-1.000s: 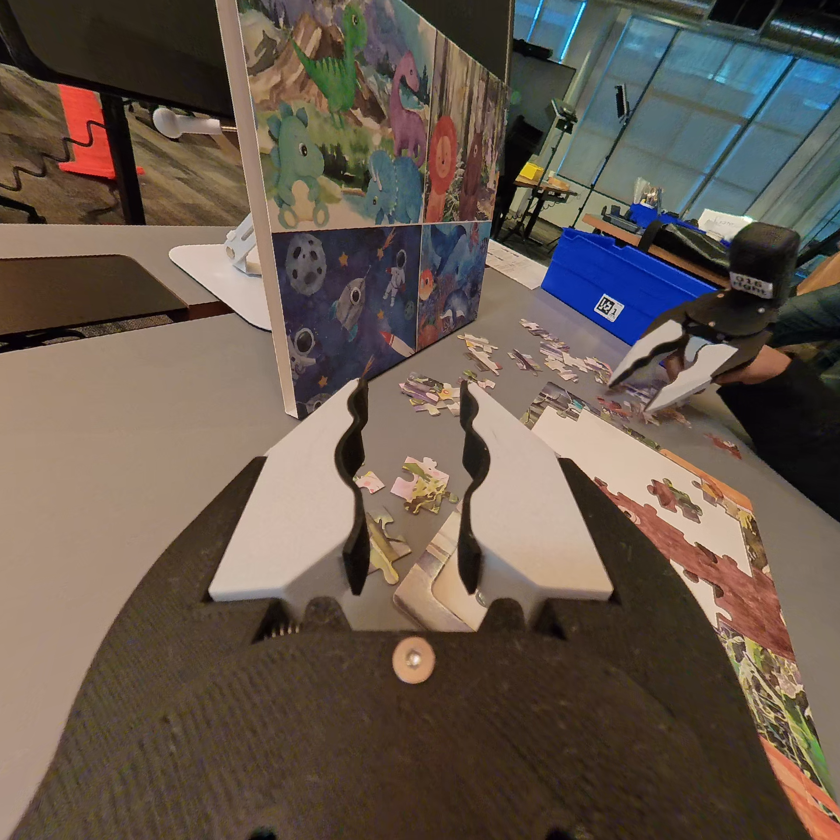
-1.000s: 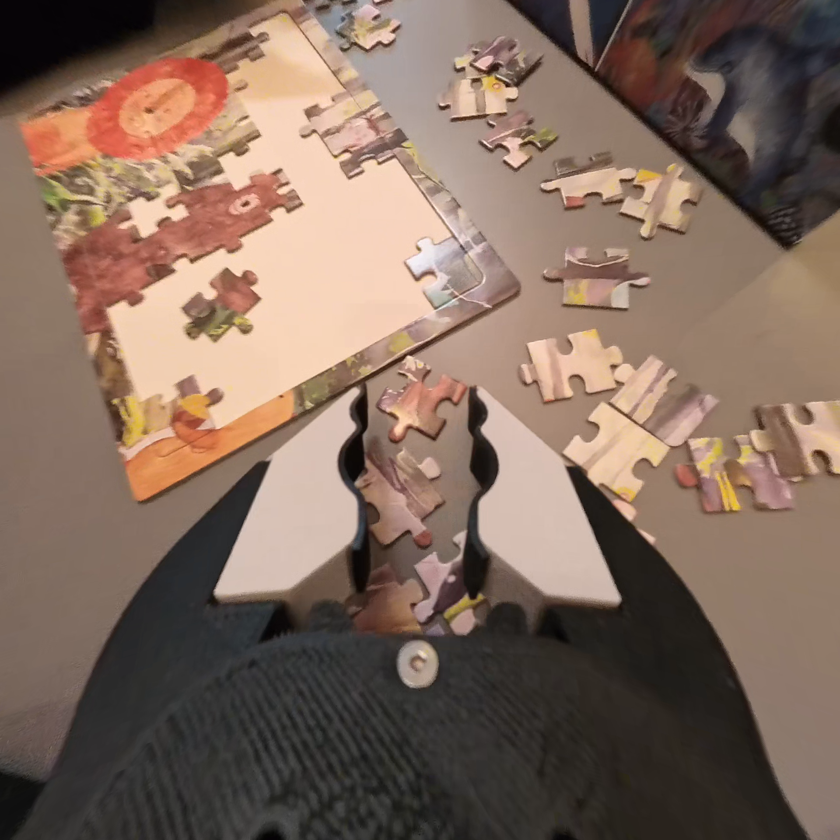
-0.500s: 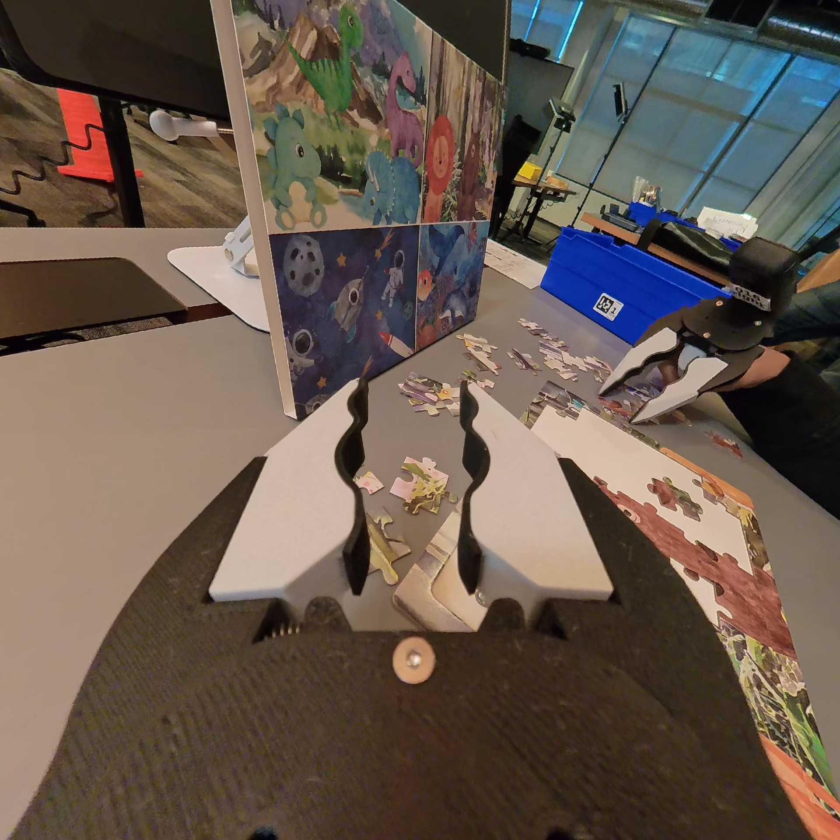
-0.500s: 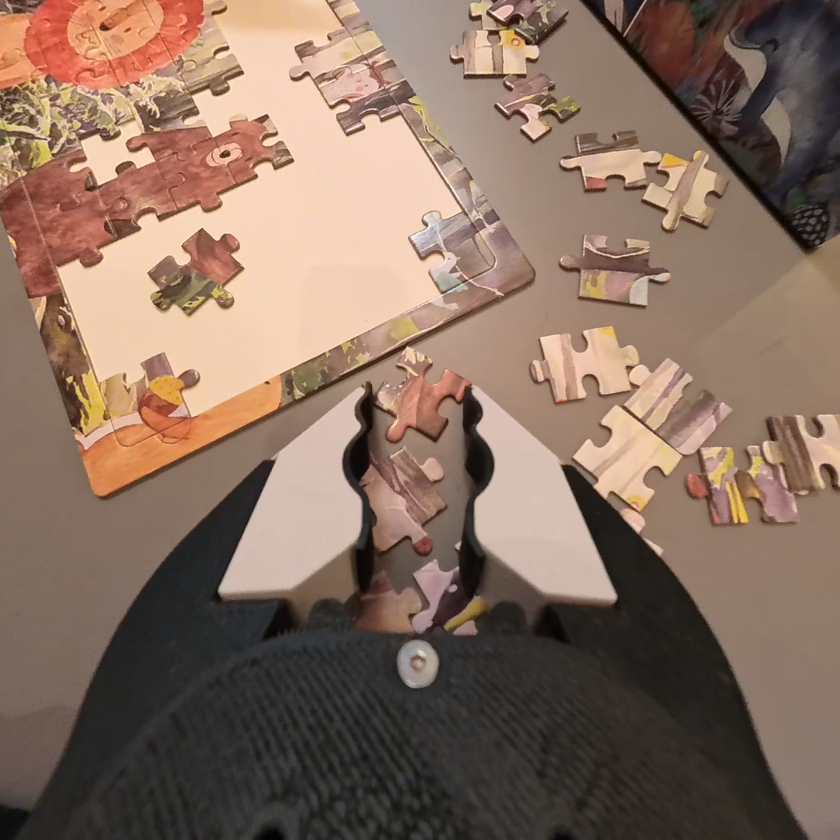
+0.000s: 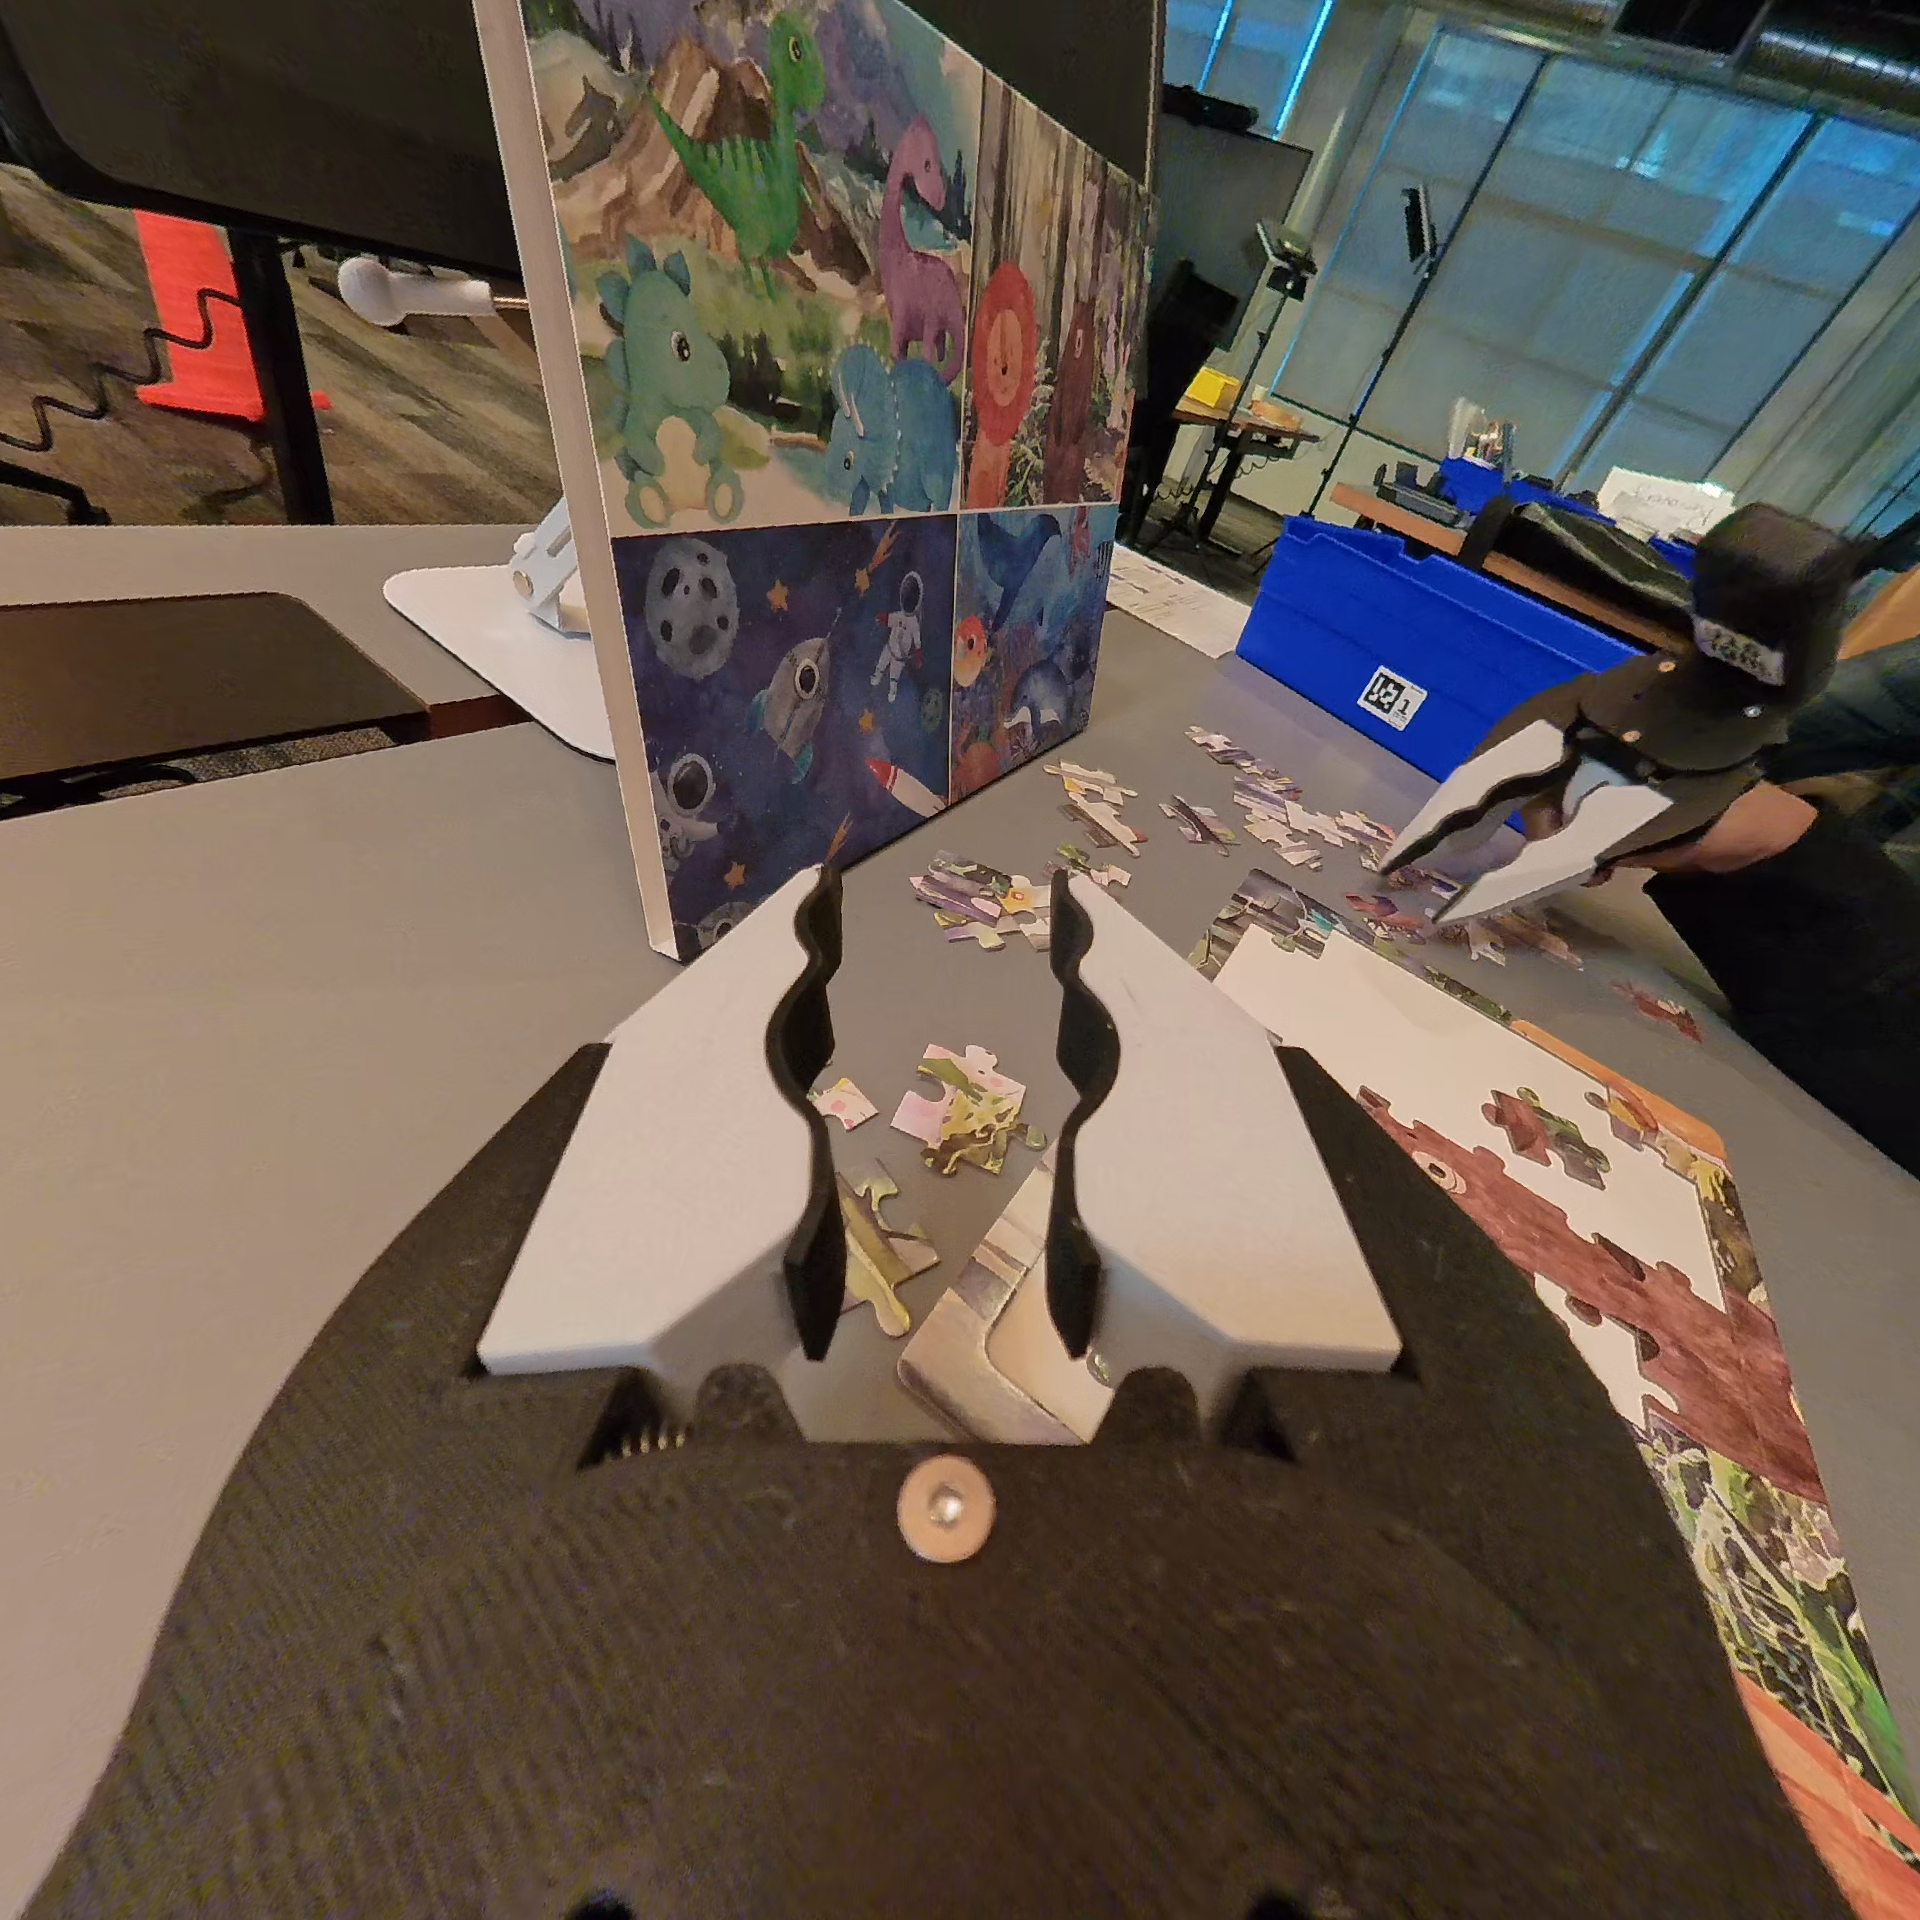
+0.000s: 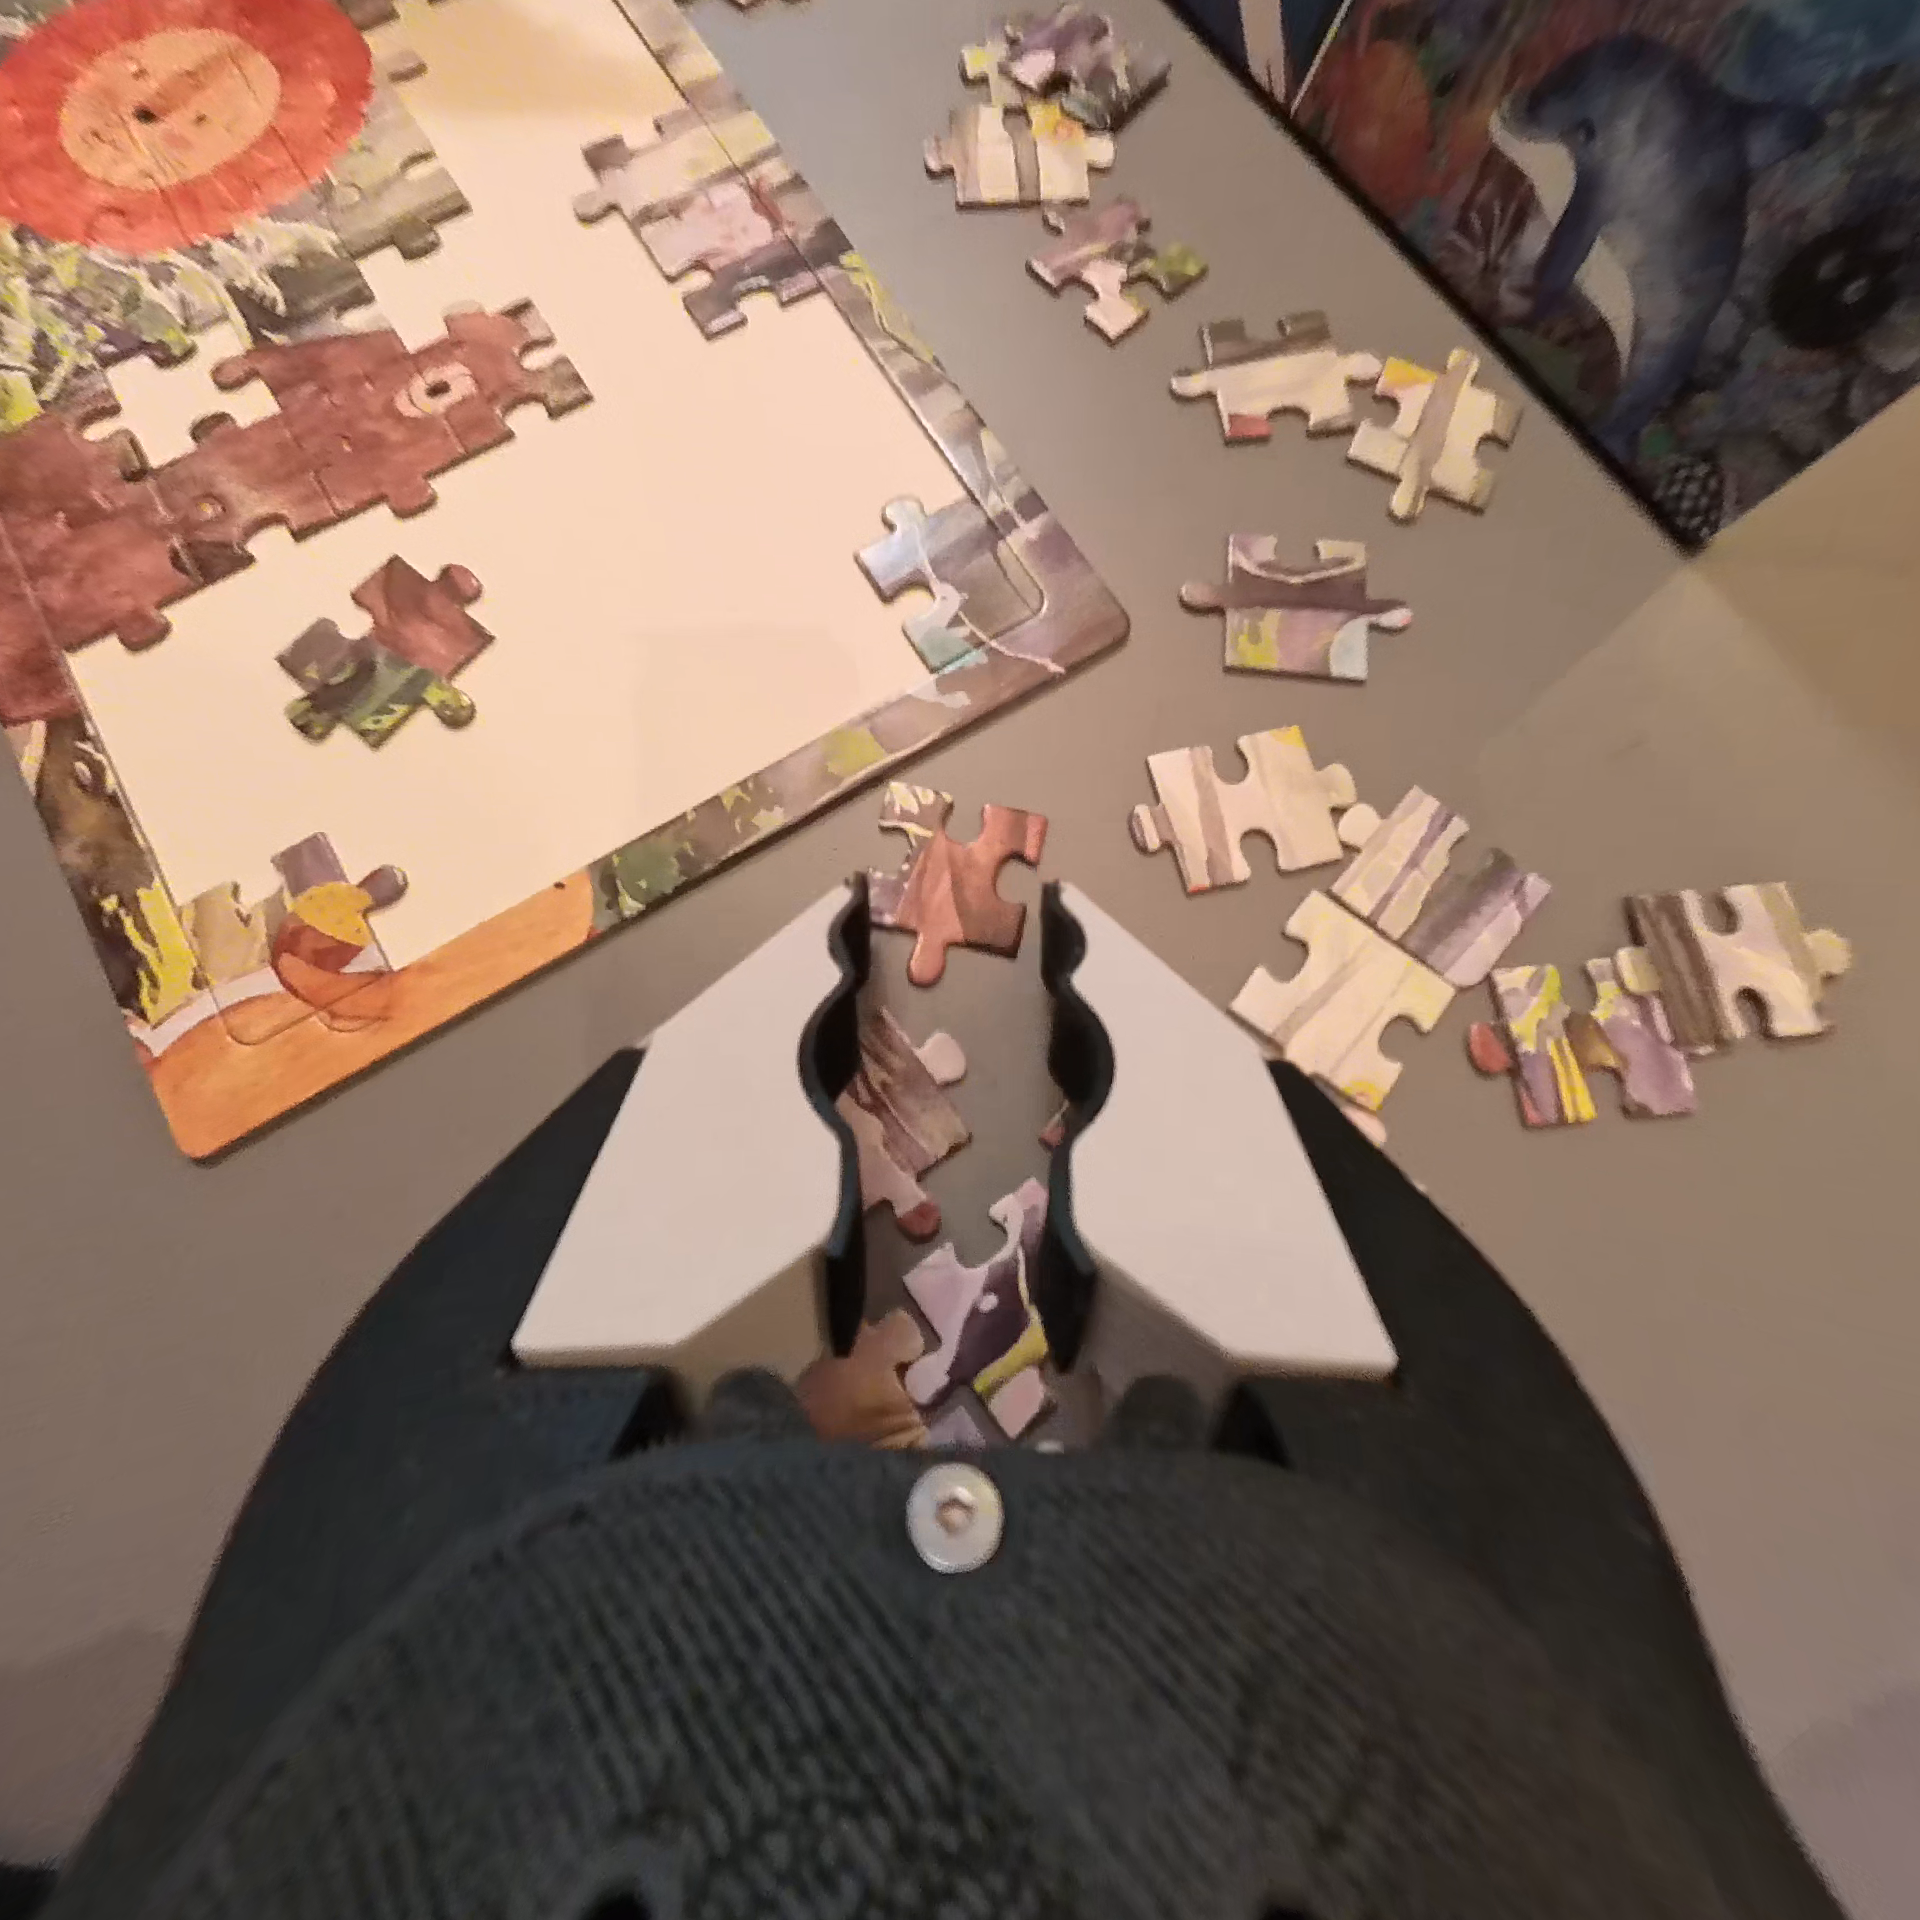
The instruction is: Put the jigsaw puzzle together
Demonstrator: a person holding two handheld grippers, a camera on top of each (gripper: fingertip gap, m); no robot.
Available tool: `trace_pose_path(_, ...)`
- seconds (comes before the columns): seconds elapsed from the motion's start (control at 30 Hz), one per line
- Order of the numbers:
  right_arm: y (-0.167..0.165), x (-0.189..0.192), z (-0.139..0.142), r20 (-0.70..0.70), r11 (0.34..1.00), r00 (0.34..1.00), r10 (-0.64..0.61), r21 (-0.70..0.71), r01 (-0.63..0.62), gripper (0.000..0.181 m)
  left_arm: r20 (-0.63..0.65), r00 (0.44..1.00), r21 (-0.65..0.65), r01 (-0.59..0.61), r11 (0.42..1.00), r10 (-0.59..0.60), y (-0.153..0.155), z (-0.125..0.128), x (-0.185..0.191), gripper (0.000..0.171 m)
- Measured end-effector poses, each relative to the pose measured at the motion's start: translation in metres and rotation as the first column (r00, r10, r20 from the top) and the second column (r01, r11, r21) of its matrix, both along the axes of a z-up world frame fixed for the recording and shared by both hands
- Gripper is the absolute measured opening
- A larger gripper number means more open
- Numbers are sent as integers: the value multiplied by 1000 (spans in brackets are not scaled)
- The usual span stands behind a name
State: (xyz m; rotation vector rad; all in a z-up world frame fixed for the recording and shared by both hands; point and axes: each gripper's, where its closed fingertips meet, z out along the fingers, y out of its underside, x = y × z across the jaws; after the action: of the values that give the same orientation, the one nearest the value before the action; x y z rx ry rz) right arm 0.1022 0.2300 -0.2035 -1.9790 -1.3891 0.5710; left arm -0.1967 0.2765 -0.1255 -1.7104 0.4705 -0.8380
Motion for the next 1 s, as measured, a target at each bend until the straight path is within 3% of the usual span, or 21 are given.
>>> trace_pose_path(0.2, -7, 0, -9, 24, 999, 1000, 17, -38, -16, 42, -1, 1000, 1, 0, 1000, 0, 0, 0, 0, 39)
trace_pose_path(0.37, -35, -2, -5, -15, 983, 995, 100, -156, -101, 28, -2, 1000, 1, 1, 1000, -1, 0, 0, 0, 38)
trace_pose_path(0.53, -20, -6, 13, -71, 997, 995, 77, -15, -78, 41, -2, 1000, 1, 1, 1000, -1, 0, 0, 0, 38)
trace_pose_path(0.67, -18, -13, 1, 29, 987, 989, 146, 56, -148, 49, -2, 1000, 1, 1, 1000, -1, 0, 0, 0, 38)
trace_pose_path(0.83, -19, -10, -10, 88, 971, 967, 239, -41, -236, 52, -1, 1000, 2, 0, 1000, 0, 0, 0, 0, 38)
trace_pose_path(1.0, -14, -7, -10, 72, 959, 957, 282, -57, -278, 41, -3, 1000, 4, -6, 1000, 6, 0, 0, 0, 38)
